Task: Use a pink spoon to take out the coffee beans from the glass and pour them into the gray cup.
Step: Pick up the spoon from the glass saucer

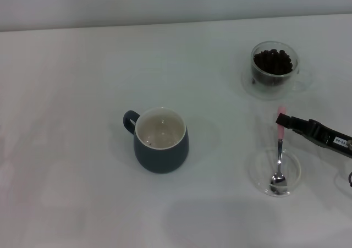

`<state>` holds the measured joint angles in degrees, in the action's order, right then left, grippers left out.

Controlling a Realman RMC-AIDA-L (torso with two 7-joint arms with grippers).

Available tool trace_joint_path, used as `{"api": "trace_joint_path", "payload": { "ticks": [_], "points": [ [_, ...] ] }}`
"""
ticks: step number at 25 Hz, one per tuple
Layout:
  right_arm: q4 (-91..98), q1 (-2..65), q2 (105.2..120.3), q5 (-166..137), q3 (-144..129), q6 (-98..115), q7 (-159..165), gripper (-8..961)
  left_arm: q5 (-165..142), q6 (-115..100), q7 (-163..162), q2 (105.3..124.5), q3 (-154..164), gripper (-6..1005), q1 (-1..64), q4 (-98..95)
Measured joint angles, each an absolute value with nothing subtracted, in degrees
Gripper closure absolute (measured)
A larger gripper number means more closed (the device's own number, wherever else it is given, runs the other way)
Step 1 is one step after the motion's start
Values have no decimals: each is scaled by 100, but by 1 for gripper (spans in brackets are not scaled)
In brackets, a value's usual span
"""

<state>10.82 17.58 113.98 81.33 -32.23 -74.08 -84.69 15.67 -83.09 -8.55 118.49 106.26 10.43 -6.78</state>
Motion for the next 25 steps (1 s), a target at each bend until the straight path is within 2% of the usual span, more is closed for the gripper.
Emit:
{"api": "trace_joint_path", "payload": {
  "ticks": [3, 25],
  "points": [
    [1064, 1772, 11398, 8140, -3229, -7406, -8467, 801, 1590, -8306, -830, 11857, 10626, 619, 1055, -652],
    [1059, 1844, 11344, 8117, -3291, -7393, -8393, 785, 1614, -8311, -826, 11866, 10626, 618, 1072, -641]
  ]
}}
